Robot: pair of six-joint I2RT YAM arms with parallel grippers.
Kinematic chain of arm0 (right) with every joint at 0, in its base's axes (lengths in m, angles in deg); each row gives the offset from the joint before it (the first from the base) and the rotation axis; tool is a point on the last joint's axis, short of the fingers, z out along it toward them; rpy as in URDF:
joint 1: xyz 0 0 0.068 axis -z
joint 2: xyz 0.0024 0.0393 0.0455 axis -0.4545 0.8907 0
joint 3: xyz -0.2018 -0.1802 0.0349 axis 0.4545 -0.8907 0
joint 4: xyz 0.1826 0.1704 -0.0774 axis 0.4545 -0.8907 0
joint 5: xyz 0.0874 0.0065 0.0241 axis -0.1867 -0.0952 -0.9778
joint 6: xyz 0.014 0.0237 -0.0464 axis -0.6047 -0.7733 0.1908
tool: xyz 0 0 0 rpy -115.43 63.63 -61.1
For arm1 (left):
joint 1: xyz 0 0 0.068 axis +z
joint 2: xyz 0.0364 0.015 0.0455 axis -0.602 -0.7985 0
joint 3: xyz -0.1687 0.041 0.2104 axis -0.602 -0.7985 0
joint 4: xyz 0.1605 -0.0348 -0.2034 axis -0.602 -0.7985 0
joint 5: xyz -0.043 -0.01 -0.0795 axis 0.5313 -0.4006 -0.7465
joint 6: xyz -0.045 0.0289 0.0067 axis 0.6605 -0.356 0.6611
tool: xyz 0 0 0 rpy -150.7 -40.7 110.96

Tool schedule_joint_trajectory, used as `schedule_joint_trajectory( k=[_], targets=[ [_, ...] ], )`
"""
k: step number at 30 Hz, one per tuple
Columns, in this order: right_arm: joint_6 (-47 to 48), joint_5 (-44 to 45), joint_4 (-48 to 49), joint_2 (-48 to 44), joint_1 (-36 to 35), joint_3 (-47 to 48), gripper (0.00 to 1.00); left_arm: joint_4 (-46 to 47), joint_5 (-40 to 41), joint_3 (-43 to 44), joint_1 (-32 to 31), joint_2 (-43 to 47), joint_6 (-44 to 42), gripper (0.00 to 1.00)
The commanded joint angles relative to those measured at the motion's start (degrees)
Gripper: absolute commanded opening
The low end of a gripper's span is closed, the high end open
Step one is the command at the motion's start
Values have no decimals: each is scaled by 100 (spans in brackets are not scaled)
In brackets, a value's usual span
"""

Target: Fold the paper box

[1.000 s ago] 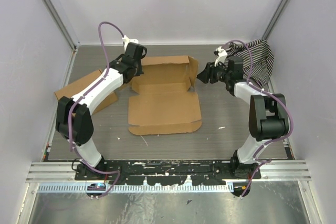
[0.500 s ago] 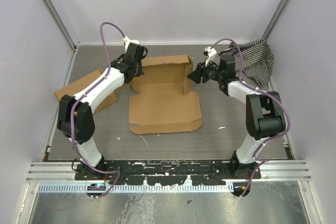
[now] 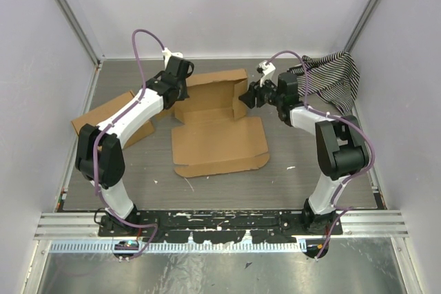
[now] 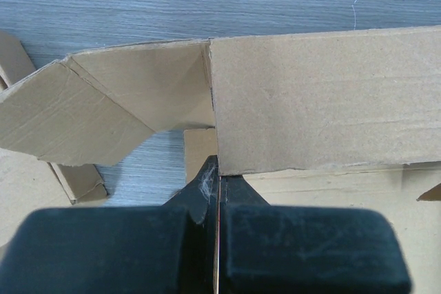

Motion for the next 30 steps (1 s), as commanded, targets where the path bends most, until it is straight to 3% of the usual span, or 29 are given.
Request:
schedule_joint_trajectory(
  k=[1,5,10,14,16,20,25,30],
  targets=[
    [-10,211,442,121,-102,291,54,93,-87,166,-5,-60,-83,0],
    [-136,182,656,321,-98,365,54,97,-67,182,-6,-59,-102,0],
    [-264,247,877,592,-236,465,45,86,-112,224,-7,-93,-82,0],
    [-275,851,975,597,-421,390,20,79,-126,244,-5,-97,-51,0],
    [-176,1236,1022,528,-555,310,12,61,-132,257,-5,-108,-50,0],
    [-27,2485,812,334,-873,182,1,-47,-68,323,-9,-122,15,0],
    [-148,5046,-244,230,-1403,357,1,-227,-78,393,-9,-78,213,0],
    [-1084,6615,-919,374,-1603,440,1,-476,-184,480,-26,-14,446,0]
  ],
)
